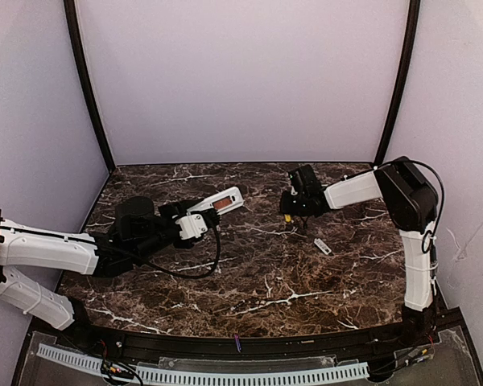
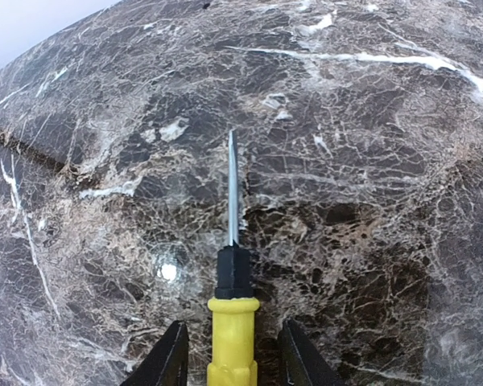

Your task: Unload the batteries from the remote control

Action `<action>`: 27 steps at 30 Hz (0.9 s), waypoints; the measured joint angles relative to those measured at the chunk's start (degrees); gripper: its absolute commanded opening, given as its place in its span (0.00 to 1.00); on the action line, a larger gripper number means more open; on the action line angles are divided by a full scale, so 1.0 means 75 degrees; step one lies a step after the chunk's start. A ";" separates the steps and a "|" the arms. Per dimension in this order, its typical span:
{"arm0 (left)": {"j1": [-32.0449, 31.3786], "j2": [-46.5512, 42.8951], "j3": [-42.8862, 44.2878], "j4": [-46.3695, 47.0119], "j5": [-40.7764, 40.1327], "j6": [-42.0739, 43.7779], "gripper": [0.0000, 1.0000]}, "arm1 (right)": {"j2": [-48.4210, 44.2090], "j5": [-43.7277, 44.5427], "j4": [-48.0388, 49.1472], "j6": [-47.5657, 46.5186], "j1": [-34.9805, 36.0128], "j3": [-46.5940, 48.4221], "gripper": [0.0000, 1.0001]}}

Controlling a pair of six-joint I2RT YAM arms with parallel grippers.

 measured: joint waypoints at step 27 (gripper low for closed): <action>-0.0009 -0.0635 0.2789 -0.5184 -0.2527 -0.7644 0.00 | -0.2935 0.0221 -0.1649 -0.0708 0.0000 -0.0128 0.98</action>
